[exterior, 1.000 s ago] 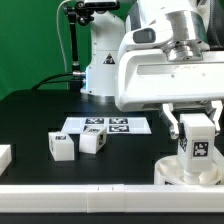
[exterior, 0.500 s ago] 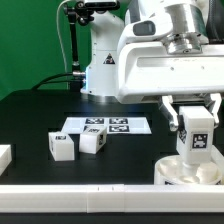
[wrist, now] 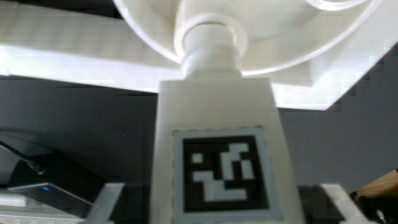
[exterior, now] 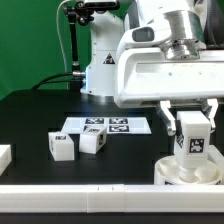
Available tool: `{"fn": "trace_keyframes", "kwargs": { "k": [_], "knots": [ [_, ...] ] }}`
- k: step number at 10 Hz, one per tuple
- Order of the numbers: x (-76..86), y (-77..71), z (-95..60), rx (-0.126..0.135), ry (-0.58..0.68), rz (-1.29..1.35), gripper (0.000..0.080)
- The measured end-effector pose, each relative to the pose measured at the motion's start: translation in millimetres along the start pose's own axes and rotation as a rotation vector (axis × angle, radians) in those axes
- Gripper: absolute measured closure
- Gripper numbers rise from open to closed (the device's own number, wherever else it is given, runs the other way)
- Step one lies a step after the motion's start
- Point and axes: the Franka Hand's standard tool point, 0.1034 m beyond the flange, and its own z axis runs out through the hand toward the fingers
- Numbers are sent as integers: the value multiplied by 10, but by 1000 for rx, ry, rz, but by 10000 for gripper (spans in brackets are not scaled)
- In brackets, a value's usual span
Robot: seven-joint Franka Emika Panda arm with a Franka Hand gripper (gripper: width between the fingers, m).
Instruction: Assemble stool
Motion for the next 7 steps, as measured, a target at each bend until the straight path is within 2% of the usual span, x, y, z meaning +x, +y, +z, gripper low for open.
{"fn": "trace_keyframes", "kwargs": {
  "k": [7],
  "knots": [
    [-84, -7, 101, 1, -10, -17, 461]
  ]
}}
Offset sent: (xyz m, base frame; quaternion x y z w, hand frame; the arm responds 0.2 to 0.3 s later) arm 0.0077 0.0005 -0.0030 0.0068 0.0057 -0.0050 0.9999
